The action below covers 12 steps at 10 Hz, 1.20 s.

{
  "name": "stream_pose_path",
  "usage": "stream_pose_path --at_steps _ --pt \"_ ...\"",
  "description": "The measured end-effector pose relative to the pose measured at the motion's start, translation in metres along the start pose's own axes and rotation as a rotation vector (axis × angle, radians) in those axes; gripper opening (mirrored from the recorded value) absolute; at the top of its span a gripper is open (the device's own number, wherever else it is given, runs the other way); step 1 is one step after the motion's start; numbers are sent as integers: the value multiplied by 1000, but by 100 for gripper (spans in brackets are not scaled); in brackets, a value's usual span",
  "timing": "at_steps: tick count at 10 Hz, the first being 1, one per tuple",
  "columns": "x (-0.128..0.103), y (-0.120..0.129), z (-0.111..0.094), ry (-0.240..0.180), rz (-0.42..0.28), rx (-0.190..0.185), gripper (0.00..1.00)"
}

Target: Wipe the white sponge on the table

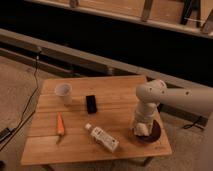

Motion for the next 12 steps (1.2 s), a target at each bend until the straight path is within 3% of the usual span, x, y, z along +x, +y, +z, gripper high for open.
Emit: stream_pose_path --at_steps 1,3,7,8,12 --pt "-2 -1 3 3 0 -6 63" --pt "-5 0 5 4 -3 -18 51" --pt "-8 3 5 7 -8 -71 7" --pt "-9 4 4 7 -13 -84 1" --pt "-10 18 -3 1 -58 -136 0"
